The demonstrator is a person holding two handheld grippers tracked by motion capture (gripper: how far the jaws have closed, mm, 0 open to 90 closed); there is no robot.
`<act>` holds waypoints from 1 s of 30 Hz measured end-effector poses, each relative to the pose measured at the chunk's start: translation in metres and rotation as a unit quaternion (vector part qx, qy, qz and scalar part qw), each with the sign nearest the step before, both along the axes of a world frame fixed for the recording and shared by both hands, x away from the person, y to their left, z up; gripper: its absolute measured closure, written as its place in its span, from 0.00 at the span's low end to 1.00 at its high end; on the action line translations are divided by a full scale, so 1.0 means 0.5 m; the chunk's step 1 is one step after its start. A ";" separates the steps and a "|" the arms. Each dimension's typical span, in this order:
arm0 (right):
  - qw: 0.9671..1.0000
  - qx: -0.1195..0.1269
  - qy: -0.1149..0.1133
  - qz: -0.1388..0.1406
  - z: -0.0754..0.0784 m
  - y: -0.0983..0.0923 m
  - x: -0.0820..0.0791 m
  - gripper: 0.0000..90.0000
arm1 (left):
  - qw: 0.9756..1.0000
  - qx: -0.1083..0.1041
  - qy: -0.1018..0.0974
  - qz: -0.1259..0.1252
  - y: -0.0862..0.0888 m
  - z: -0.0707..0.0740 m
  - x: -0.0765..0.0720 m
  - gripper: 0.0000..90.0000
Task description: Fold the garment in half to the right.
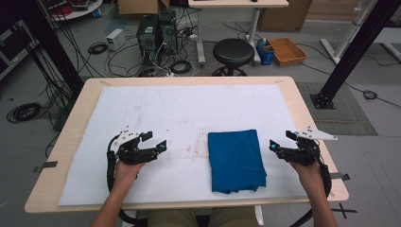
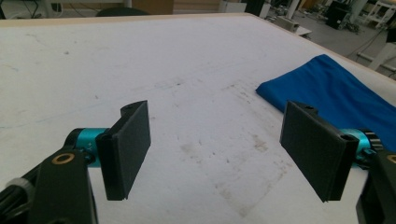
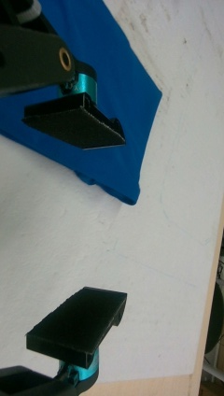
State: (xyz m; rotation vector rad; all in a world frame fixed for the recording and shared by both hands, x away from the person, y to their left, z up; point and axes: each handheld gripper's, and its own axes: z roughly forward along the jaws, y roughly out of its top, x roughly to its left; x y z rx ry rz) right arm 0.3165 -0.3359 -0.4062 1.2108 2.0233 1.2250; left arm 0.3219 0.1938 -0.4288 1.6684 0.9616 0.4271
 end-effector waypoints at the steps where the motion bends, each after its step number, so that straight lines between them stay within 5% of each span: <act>1: 1.000 0.000 0.000 0.000 0.000 0.000 0.000 0.23 | 1.000 0.002 -0.002 0.001 0.003 0.001 -0.001 0.27; 9: 1.000 -0.001 -0.007 -0.016 -0.010 -0.035 -0.018 0.23 | 1.000 -0.005 -0.021 0.010 0.027 0.006 -0.009 0.27; 30: 1.000 -0.010 -0.012 -0.027 -0.020 -0.034 -0.022 0.23 | 0.999 -0.016 -0.029 0.004 0.037 0.006 -0.014 0.27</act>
